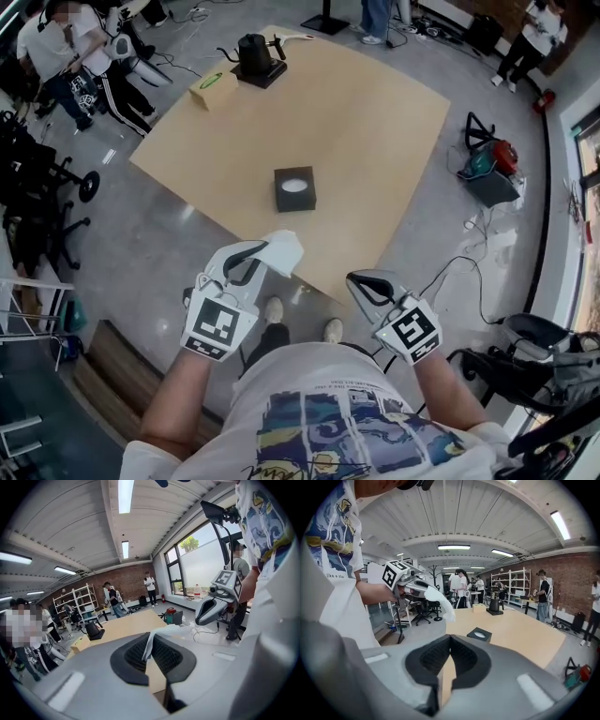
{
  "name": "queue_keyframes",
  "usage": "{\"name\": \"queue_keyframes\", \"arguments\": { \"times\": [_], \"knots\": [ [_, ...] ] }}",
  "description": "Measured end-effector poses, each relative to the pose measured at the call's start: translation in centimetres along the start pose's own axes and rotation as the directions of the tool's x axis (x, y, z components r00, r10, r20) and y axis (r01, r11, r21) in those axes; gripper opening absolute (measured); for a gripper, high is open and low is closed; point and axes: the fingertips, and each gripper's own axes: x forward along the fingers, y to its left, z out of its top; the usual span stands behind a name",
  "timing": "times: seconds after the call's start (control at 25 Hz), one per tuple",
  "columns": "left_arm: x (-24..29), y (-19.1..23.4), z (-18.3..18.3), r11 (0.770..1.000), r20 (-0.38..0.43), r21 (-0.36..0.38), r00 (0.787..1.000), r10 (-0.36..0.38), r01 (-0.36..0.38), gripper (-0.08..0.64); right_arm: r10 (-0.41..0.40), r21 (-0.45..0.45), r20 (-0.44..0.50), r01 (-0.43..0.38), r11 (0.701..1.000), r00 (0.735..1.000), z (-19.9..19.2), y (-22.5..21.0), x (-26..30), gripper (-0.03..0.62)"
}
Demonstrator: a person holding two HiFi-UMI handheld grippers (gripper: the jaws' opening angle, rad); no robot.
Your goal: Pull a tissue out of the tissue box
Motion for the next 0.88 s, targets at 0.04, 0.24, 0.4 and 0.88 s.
{"name": "queue_keyframes", "arguments": {
  "times": [0.04,0.24,0.4,0.88],
  "knots": [
    [-0.4,-0.4,-0.1,1.0,-0.001,-0.006,1.0,0.002,-0.002,0.006,0.006,-0.004,0.001,-0.006,1.0,1.0,0.0,0.1,0.1,0.003],
    [-2.2,-2.2,-1.2,1.0,-0.016,-0.025,1.0,0.013,-0.014,0.006,0.057,-0.03,0.005,-0.057,0.998,0.998,0.7,1.1,0.7,0.003],
    [-2.9,-3.0,-1.8,0.999,-0.012,-0.054,1.0,0.008,-0.009,0.007,0.085,-0.051,-0.002,-0.085,0.995,0.996,0.9,1.4,1.4,0.003],
    [-3.1,-4.0,-2.7,0.998,-0.018,-0.062,0.999,-0.035,0.033,0.008,0.109,-0.072,0.005,-0.108,0.992,0.994,2.0,2.3,2.8,0.003]
  ]
}}
